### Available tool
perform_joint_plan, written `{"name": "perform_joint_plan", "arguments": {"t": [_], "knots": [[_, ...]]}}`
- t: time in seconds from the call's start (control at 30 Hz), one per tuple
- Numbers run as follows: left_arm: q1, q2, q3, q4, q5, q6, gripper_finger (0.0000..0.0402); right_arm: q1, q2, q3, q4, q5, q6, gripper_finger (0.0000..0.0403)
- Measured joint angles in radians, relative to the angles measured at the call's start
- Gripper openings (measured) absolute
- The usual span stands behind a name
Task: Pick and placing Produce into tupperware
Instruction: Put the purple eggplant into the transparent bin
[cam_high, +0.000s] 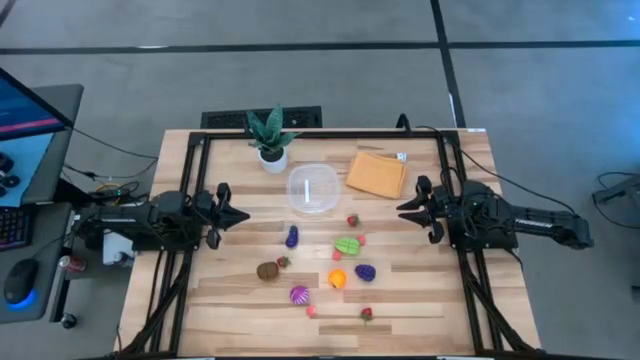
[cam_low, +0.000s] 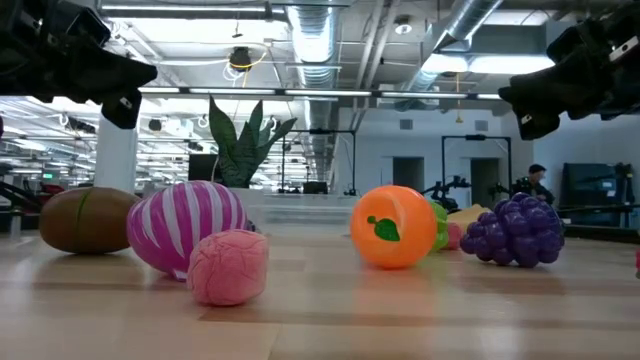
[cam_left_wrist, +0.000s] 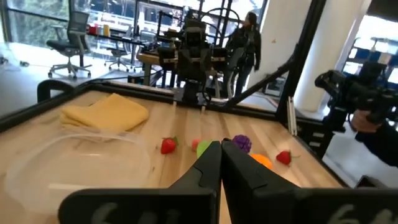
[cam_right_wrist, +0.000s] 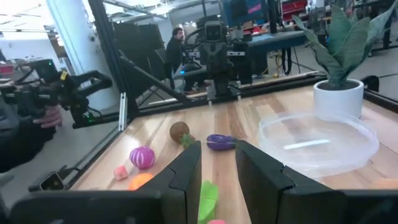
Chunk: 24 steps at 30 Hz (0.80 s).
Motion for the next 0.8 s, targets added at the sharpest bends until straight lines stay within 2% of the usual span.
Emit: {"name": "perform_joint_plan", "arguments": {"t": [0.23, 0.43, 0.53, 0.6, 0.67, 0.73, 0.8], "knots": [[0.000, 0.000, 0.000, -0.004, -0.008, 0.052, 0.0000, -0.002, 0.000, 0.000, -0.032, 0.031, -0.013, 0.0123], [0.000, 0.003, 0.000, -0.004, -0.085, 0.166, 0.0000, -0.002, 0.000, 0.000, -0.032, 0.053, -0.007, 0.0123], [0.000, 0.003, 0.000, -0.008, -0.063, 0.080, 0.0000, 0.006, 0.000, 0.000, -0.027, 0.052, 0.013, 0.0123], [0.000, 0.014, 0.000, -0.009, -0.031, 0.085, 0.0000, 0.022, 0.000, 0.000, -0.017, 0.049, 0.012, 0.0123], [0.000, 0.029, 0.000, -0.009, -0.025, 0.165, 0.0000, 0.040, 0.000, 0.000, -0.011, 0.050, -0.019, 0.0123], [0.001, 0.041, 0.000, -0.005, -0.079, 0.254, 0.0000, 0.060, 0.000, 0.000, 0.010, 0.050, -0.076, 0.0123], [0.001, 0.058, 0.000, -0.002, -0.095, 0.281, 0.0000, 0.081, 0.000, 0.000, 0.031, 0.050, -0.160, 0.0123]]}}
